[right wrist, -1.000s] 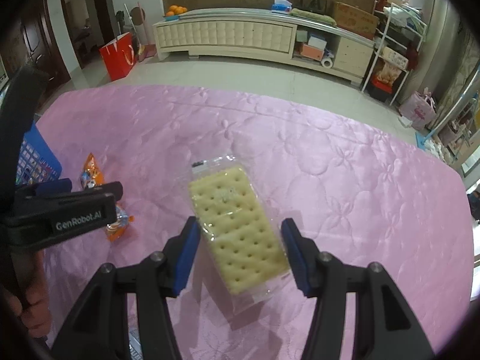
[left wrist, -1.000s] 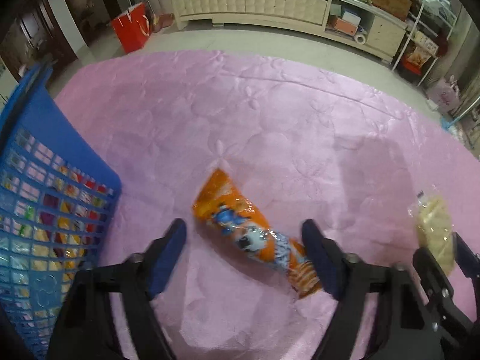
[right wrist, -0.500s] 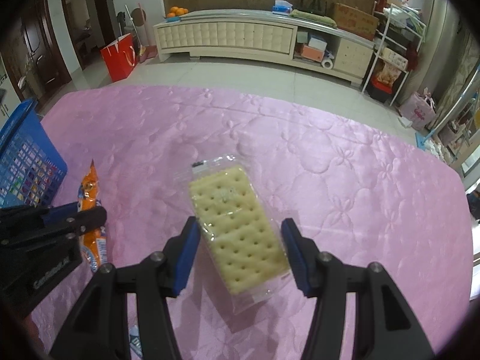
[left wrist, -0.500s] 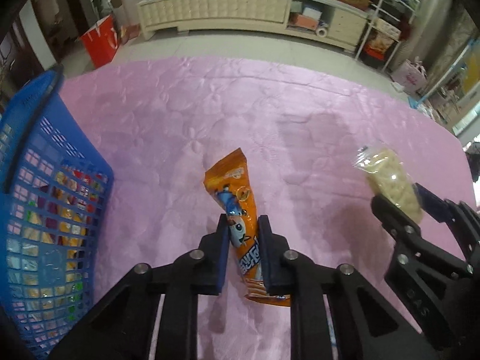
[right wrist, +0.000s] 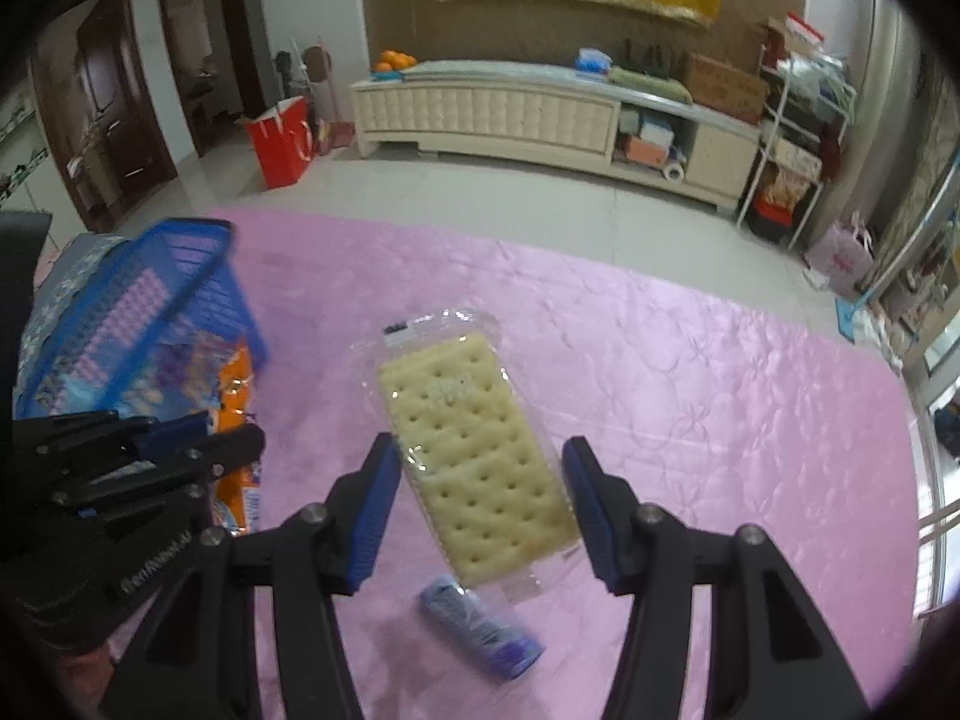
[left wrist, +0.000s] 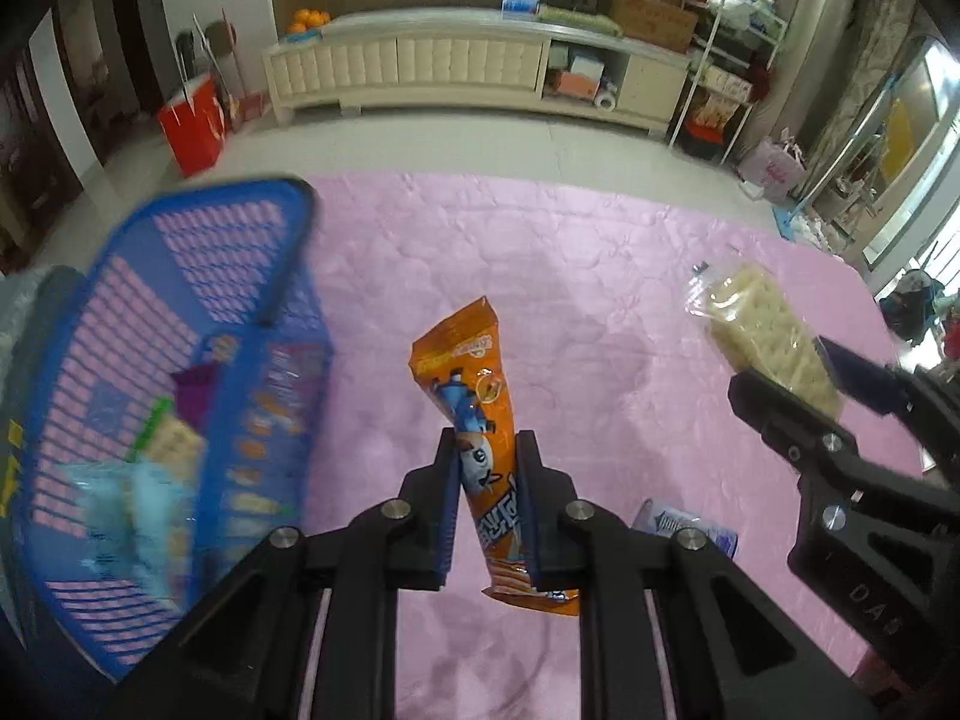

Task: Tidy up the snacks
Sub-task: 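Carry the candy stick and cracker pack over the blue basket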

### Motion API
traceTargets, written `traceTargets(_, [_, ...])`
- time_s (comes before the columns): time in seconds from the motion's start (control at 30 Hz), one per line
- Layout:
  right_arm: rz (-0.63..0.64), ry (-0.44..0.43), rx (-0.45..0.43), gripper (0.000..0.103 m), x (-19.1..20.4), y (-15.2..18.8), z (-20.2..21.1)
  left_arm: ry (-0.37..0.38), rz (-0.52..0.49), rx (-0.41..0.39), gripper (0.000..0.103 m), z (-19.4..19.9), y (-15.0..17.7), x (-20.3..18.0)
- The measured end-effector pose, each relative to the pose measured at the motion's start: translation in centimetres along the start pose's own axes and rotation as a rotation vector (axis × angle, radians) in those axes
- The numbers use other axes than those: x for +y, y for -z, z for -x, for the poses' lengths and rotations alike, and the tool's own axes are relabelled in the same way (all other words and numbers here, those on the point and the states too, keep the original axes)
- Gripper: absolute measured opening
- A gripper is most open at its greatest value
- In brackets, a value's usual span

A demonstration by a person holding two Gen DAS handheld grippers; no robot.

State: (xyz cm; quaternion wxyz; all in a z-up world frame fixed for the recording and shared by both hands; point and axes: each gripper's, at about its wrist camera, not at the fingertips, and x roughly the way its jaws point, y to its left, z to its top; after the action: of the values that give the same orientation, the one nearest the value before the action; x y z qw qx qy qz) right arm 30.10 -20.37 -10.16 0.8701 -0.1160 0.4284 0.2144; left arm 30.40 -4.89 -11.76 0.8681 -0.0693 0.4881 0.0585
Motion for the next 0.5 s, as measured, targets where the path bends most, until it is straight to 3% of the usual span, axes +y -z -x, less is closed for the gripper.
traceTargets(0.27, [0.078,0.029,-0.037,0.06,5.4,-1.2,4.0,0.031,0.001,-0.1,0.015,6.9,0.7,5.1])
traceTargets(0.5, [0.081,0.006,-0.048,0.06,8.5,-1.6,5.7,0.018,-0.036,-0.128,0.015,9.9,-0.1,9.3])
